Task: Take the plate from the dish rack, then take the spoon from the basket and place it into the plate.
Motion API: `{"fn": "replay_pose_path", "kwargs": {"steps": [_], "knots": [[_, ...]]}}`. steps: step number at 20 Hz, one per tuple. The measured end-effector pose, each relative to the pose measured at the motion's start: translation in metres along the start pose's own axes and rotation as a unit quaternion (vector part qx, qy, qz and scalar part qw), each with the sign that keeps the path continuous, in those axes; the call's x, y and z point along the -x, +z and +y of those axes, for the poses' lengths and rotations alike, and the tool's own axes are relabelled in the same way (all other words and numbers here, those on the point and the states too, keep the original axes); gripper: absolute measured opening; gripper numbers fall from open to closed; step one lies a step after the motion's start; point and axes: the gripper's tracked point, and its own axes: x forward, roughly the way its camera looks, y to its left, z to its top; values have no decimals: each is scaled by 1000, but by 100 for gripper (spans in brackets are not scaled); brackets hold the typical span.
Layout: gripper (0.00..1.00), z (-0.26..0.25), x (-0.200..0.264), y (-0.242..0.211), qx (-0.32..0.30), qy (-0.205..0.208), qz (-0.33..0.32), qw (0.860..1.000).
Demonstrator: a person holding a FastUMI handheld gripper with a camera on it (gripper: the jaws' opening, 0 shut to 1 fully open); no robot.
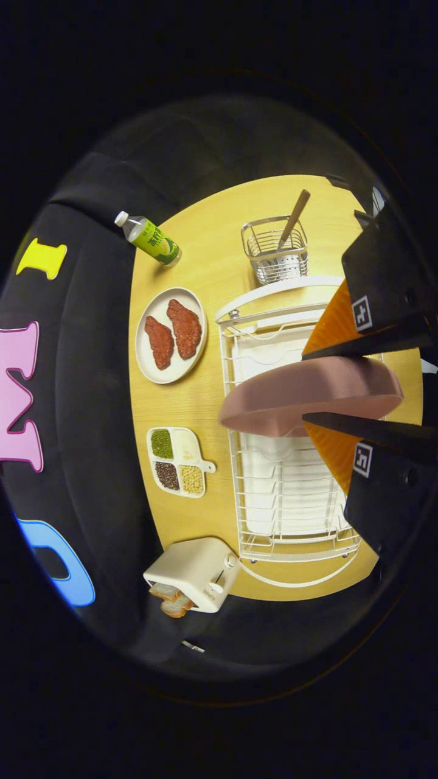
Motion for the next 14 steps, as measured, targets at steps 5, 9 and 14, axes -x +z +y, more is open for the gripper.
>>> {"fn": "replay_pose_path", "kwargs": {"steps": [5,9,14], "knots": [[30,-16,1,-3,17,-43,6,999],[30,-16,12,0,44,-65,6,997],[30,-27,33,22,84,-88,-23,992]]}}
